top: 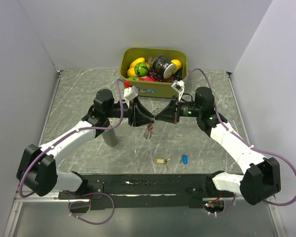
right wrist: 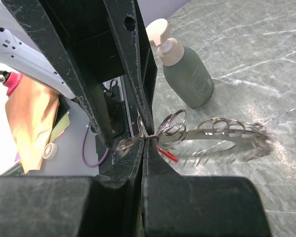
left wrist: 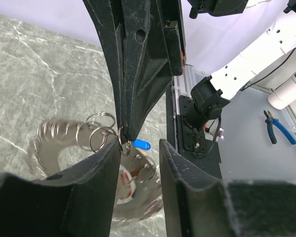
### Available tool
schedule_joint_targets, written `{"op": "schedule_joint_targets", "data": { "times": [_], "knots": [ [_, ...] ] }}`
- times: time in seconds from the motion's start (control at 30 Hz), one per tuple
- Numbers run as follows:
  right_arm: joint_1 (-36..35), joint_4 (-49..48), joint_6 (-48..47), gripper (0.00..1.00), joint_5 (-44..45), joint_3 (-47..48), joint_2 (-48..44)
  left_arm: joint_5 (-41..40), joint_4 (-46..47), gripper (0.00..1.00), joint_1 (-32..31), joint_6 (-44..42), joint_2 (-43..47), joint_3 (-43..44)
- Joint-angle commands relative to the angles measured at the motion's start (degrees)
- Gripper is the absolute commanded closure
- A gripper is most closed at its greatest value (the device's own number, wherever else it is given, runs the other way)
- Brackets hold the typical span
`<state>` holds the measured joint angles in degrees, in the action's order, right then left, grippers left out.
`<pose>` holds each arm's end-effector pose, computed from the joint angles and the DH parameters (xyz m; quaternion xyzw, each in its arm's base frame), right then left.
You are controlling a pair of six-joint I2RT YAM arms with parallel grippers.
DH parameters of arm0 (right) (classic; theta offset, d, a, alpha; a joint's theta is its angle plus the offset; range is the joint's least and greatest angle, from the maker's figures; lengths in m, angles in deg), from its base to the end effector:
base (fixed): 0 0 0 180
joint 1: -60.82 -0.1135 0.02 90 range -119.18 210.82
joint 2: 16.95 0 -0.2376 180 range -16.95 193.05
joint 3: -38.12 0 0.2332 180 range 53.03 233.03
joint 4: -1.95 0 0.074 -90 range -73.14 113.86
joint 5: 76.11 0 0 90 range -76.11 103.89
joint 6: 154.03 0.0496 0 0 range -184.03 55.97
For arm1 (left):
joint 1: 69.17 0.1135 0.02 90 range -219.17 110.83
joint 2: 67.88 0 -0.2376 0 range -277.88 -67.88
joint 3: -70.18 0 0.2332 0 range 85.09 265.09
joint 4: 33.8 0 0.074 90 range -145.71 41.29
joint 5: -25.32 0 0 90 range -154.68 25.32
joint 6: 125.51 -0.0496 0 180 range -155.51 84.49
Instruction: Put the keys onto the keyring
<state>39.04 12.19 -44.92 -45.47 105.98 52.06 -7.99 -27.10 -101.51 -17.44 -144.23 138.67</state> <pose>0.2306 0.1381 0.3110 -0.3292 0.6648 0.5512 0.3818 0.2280 -0.1934 0.3104 0.4078 0.5825 -0.5691 0.4129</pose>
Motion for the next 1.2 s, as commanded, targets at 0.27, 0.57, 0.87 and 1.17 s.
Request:
{"op": "schedule_joint_targets", "data": {
  "times": [0.27,0.57,0.87,1.17],
  "knots": [
    [-1.2,-1.0,-2.1,1.00,-0.2,3.4,-2.4,-0.7,-2.8,0.65,-0.3,-1.5,-2.0,4.2],
    [-1.2,-0.2,-2.9,1.00,-0.2,3.0,-3.4,-1.9,-3.6,0.99,-0.3,-4.3,0.1,2.7],
    [-1.2,0.0,-3.1,1.00,-0.3,2.7,-4.1,-2.9,-6.0,0.99,-0.3,-7.0,1.5,2.7],
    [-1.2,0.4,-3.6,1.00,-0.1,2.9,-5.1,-5.8,-13.1,0.99,-0.1,-13.5,2.7,3.9]
  ]
}}
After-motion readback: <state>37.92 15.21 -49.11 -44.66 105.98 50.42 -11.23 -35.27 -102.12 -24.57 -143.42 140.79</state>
